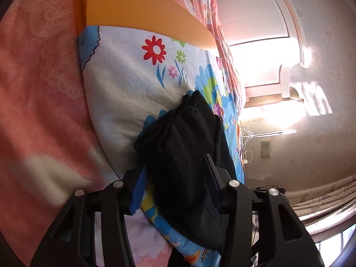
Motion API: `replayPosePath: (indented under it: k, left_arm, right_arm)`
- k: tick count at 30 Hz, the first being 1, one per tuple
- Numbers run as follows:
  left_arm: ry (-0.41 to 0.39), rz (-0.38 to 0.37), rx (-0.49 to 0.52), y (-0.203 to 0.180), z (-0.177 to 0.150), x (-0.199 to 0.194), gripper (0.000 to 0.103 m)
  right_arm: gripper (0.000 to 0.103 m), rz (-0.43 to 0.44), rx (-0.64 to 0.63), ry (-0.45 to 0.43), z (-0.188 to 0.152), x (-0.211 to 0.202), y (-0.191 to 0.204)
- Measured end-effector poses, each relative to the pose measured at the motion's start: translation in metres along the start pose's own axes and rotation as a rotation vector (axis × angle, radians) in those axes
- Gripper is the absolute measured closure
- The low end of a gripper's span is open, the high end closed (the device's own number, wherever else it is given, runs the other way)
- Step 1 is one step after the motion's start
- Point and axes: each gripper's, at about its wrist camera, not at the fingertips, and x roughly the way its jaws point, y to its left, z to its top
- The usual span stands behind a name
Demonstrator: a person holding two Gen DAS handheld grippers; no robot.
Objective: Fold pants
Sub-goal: 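Grasp the cuff ends with the left gripper and lift them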
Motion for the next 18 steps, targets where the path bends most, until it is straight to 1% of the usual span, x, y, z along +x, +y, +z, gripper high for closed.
replayPosePath:
  k: [2, 4, 6, 7, 8, 9, 10, 11, 12, 13, 14, 15, 18]
  left_arm:
    - [-0.008, -0.04, -0.021, 0.005, 0.0, 0.002, 0.056]
    - [-0.015, -0.051, -0.015, 0.006, -0.002, 0.003, 0.056]
    - [-0.015, -0.053, 0.004, 0.005, -0.005, 0.004, 0.056]
    - [-0.015, -0.051, 0.014, 0.004, -0.006, 0.004, 0.056]
    - [-0.017, -0.046, 0.023, 0.002, -0.007, 0.006, 0.056]
    - [-0.019, -0.041, 0.03, 0.001, -0.007, 0.007, 0.056]
    - [-0.018, -0.031, 0.037, -0.002, -0.007, 0.008, 0.064]
    - [-0.017, -0.006, 0.047, -0.004, -0.007, 0.01, 0.068]
    - [-0.02, 0.02, 0.06, -0.007, -0.007, 0.011, 0.076]
    - [-0.026, 0.041, 0.076, -0.012, -0.007, 0.011, 0.081]
    - [-0.035, 0.065, 0.103, -0.018, -0.009, 0.009, 0.083]
    - [-0.046, 0.09, 0.133, -0.026, -0.011, 0.006, 0.086]
    - [-0.07, 0.144, 0.195, -0.044, -0.017, 0.0, 0.088]
  right_arm:
    - [0.006, 0.01, 0.008, 0.008, 0.0, -0.001, -0.003]
    - [0.007, 0.014, 0.02, 0.005, 0.003, -0.008, -0.006]
    - [0.007, 0.027, 0.027, -0.07, 0.009, -0.024, -0.007]
    - [0.007, 0.02, 0.018, -0.103, 0.012, -0.031, -0.006]
    - [0.007, 0.004, 0.006, -0.116, 0.015, -0.033, -0.003]
    - [0.007, 0.004, 0.0, -0.103, 0.017, -0.031, -0.002]
    - [0.007, 0.008, -0.001, -0.073, 0.018, -0.024, 0.0]
    - [0.007, 0.001, 0.0, -0.039, 0.018, -0.015, 0.0]
    - [0.007, -0.015, -0.007, -0.006, 0.015, -0.006, 0.002]
    - [0.007, -0.027, -0.025, 0.018, 0.011, 0.002, 0.004]
    - [0.007, -0.03, -0.029, -0.011, 0.008, 0.001, 0.004]
    - [0.007, -0.04, -0.041, -0.015, 0.007, 0.0, 0.006]
    - [0.006, -0.05, -0.046, -0.015, 0.008, 0.0, 0.009]
